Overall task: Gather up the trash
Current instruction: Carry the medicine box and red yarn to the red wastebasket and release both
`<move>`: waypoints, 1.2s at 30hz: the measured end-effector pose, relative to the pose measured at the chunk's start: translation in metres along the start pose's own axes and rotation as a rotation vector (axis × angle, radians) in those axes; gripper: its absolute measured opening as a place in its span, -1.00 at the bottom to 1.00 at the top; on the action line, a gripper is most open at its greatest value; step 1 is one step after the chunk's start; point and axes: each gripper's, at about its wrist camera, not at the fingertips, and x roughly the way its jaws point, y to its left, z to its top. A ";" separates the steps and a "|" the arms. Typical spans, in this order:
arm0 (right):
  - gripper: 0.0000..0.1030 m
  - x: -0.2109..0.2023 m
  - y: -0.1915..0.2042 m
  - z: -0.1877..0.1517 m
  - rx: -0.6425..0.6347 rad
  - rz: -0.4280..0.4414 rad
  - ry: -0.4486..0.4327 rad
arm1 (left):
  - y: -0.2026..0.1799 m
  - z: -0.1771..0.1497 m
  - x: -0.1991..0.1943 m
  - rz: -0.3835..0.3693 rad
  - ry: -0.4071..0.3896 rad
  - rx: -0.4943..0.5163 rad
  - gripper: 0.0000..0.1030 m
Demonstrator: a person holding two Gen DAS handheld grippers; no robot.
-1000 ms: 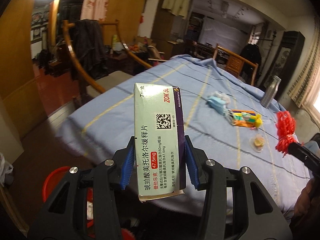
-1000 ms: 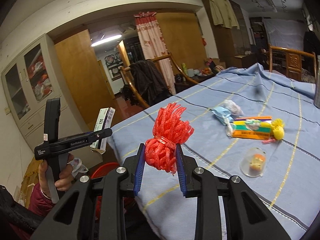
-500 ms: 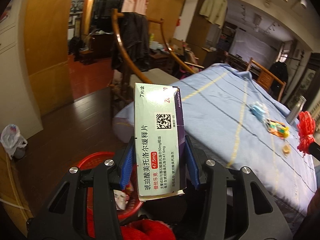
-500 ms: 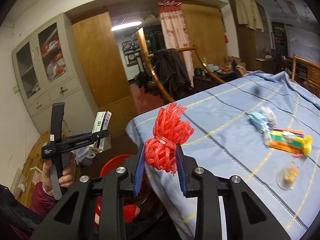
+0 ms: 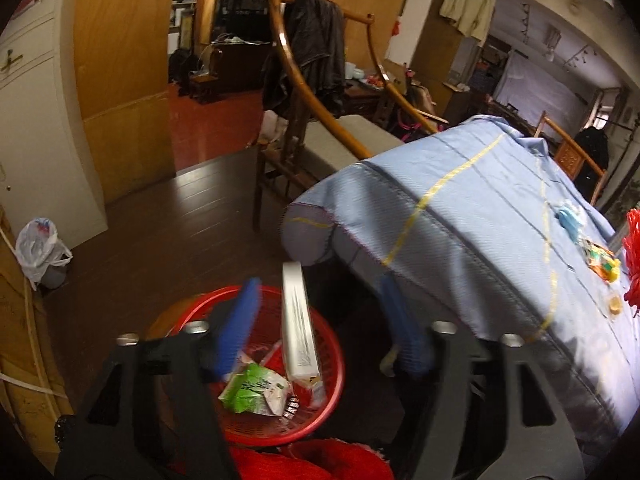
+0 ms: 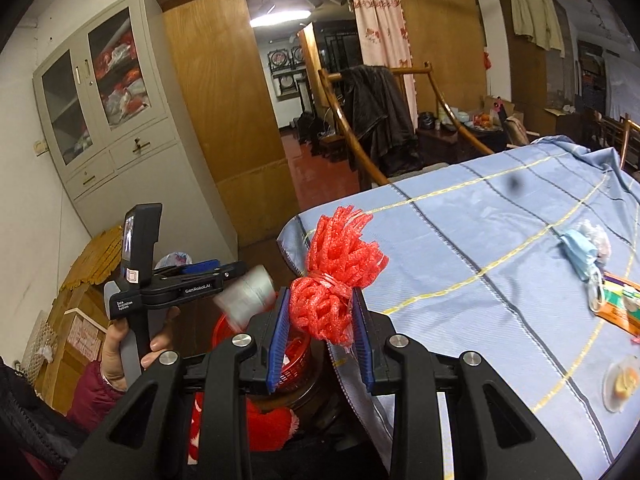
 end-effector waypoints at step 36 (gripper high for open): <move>0.09 0.203 0.128 0.027 -0.156 0.245 0.355 | 0.154 0.004 0.005 0.303 -0.022 -0.327 0.86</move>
